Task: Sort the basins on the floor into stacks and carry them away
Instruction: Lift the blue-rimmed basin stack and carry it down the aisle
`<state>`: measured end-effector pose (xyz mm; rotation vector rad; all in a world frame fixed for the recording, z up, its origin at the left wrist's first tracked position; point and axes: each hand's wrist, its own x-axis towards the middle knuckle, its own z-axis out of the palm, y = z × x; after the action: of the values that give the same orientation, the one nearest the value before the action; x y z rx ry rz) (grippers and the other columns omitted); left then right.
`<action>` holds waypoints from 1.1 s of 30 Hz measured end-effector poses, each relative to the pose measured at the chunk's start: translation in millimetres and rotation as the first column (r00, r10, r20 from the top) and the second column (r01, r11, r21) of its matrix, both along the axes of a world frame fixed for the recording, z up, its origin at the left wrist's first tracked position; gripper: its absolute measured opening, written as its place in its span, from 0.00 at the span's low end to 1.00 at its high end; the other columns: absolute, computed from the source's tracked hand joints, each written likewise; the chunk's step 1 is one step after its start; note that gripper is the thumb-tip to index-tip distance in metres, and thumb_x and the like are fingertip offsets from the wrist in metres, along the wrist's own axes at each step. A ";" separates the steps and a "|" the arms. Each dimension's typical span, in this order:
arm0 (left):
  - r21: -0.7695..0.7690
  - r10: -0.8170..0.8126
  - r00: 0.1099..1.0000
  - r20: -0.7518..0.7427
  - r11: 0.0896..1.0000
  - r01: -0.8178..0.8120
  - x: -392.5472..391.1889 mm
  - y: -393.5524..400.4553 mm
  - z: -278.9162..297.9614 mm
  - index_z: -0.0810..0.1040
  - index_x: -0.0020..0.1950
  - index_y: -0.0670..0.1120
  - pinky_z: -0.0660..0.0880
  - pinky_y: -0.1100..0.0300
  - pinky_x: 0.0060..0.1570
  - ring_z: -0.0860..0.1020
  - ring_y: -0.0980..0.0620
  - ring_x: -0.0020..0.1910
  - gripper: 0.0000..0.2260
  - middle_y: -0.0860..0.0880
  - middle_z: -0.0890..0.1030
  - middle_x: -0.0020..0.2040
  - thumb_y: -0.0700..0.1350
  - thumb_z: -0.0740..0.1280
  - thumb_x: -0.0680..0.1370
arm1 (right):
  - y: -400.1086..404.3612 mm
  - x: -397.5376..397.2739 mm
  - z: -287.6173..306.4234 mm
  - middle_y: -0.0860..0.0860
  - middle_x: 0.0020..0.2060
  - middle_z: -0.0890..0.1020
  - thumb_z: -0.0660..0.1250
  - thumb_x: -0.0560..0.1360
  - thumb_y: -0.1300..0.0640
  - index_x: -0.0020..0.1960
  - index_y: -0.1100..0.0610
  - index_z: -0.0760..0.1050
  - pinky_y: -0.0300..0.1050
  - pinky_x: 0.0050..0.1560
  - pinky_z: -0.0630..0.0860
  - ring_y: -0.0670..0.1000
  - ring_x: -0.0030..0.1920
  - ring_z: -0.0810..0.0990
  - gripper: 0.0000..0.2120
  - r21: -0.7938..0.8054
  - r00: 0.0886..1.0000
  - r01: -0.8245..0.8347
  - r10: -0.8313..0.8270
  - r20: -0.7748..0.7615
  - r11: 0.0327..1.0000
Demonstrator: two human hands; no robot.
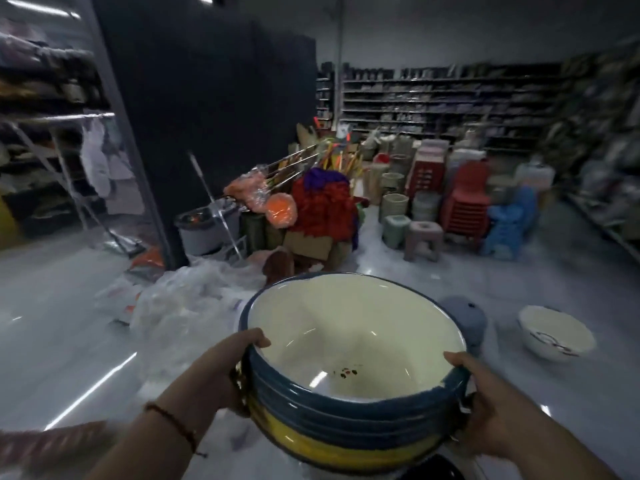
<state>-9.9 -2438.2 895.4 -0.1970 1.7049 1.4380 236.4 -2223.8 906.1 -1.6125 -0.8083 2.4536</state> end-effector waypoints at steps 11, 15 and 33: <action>-0.047 -0.180 0.983 0.033 0.982 0.182 -46.5 139.8 -6.2 0.72 0.48 0.44 0.67 0.52 0.38 0.71 0.42 0.40 0.11 0.41 0.72 0.45 0.43 0.69 0.69 | 78.2 -4.4 -12.6 0.62 0.46 0.77 0.76 0.64 0.49 0.55 0.63 0.73 0.56 0.40 0.72 0.63 0.46 0.75 0.26 -0.059 0.983 0.173 -0.169 0.069 0.983; -0.031 -0.169 0.981 0.090 0.985 0.173 -106.6 165.8 -23.4 0.71 0.54 0.45 0.69 0.48 0.39 0.71 0.39 0.44 0.19 0.41 0.72 0.49 0.42 0.70 0.65 | 103.0 -61.1 -24.5 0.62 0.49 0.77 0.77 0.63 0.49 0.57 0.62 0.72 0.58 0.44 0.74 0.64 0.48 0.76 0.29 -0.080 0.975 0.204 -0.195 0.104 0.976; -0.020 -0.396 0.902 0.169 0.914 0.405 -355.4 369.1 -27.7 0.69 0.60 0.44 0.67 0.38 0.64 0.71 0.36 0.50 0.23 0.40 0.73 0.52 0.40 0.71 0.67 | 251.8 -282.5 -47.0 0.63 0.55 0.75 0.76 0.60 0.50 0.59 0.60 0.69 0.58 0.47 0.74 0.62 0.53 0.74 0.32 -0.047 0.896 0.430 -0.420 0.143 0.902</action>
<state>-365.4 -2069.1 867.6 0.0111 1.5423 1.0417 -46.1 -1972.0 859.1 -1.7655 -0.3229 2.1097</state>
